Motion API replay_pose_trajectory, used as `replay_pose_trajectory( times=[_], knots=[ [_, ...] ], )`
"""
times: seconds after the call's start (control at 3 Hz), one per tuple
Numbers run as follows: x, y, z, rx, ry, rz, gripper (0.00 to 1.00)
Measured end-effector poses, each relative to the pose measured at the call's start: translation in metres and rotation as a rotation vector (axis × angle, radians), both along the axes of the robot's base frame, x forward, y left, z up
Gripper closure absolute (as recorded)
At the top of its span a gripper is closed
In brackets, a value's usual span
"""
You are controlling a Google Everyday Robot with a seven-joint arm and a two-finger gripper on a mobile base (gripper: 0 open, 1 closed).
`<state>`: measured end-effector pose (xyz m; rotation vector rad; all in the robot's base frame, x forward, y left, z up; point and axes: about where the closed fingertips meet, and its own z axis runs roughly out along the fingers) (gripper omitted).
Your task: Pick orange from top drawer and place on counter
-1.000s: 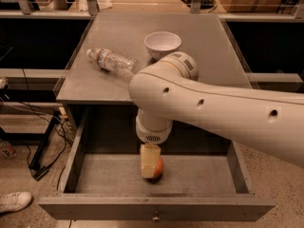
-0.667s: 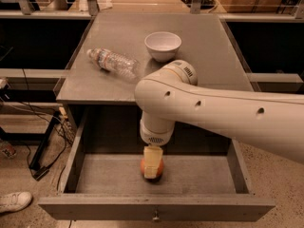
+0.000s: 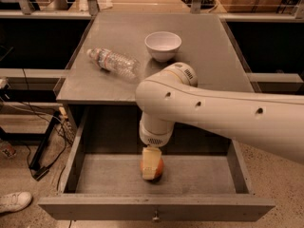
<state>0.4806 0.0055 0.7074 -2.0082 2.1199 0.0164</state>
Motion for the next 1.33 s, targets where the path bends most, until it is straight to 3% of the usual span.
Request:
replay_pose_trajectory(
  times=[1.33],
  knots=[
    [0.005,0.009,-0.035,0.068,0.059,-0.033,0.0]
  ],
)
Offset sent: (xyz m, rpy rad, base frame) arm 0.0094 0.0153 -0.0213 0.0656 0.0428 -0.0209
